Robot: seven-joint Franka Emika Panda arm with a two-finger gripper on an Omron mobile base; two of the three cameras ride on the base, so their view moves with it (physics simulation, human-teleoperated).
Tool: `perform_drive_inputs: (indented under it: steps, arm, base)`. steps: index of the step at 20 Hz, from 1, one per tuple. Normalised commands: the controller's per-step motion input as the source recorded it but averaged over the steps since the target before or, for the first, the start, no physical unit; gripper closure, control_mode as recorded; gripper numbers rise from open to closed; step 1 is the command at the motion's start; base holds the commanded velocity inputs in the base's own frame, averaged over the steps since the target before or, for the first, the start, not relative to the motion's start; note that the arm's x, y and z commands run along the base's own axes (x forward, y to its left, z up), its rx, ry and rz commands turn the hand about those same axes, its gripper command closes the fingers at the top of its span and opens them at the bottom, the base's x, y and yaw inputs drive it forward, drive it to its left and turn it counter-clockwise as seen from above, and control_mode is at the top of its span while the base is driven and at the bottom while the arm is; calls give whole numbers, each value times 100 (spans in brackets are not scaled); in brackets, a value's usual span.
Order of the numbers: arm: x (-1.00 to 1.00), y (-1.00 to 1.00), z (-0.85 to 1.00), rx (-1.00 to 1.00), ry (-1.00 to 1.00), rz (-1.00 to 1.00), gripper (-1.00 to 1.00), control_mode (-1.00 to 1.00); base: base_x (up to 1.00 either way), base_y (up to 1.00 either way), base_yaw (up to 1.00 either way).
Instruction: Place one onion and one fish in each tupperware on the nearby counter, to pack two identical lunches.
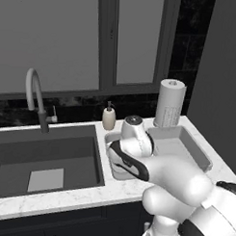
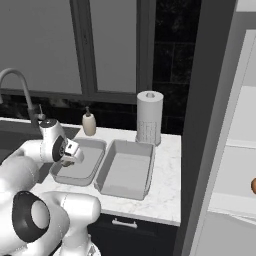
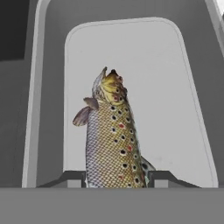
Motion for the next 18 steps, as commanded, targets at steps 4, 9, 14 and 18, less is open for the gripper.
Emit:
perform_drive_inputs:
  steps: [4, 9, 14, 18]
  arm:
    - [19, 12, -27, 0, 2, 1, 100, -100]
    - [2, 9, -23, 0, 0, 4, 100, -100]
    - [0, 0, -14, 0, 1, 7, 100, -100]
    - [4, 0, -9, 0, 0, 4, 100, -100]
  base:
    - [0, 0, 0]
    - [0, 0, 0]
    - [0, 0, 0]
    - [0, 0, 0]
